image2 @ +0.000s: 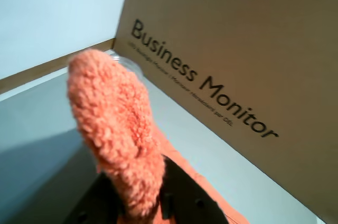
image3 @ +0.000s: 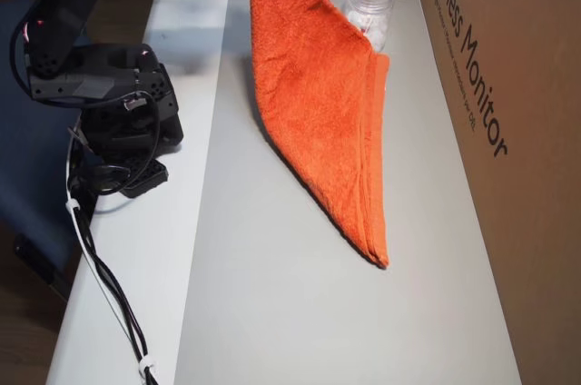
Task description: Fold the blanket.
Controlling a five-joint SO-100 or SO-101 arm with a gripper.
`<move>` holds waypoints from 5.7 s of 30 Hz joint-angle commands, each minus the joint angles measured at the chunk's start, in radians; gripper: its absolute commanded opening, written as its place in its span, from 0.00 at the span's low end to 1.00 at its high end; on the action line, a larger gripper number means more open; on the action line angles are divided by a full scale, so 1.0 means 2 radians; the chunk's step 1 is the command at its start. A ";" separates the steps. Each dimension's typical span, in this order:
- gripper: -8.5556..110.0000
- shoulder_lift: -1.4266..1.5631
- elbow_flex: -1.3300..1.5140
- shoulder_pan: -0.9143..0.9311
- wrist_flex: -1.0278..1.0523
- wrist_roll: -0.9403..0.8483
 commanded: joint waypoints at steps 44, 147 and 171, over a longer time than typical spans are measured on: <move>0.07 -0.350 -0.153 0.367 -0.156 0.116; 0.17 -0.552 -0.060 0.397 -0.483 0.166; 0.07 -0.311 0.104 0.371 -0.468 0.074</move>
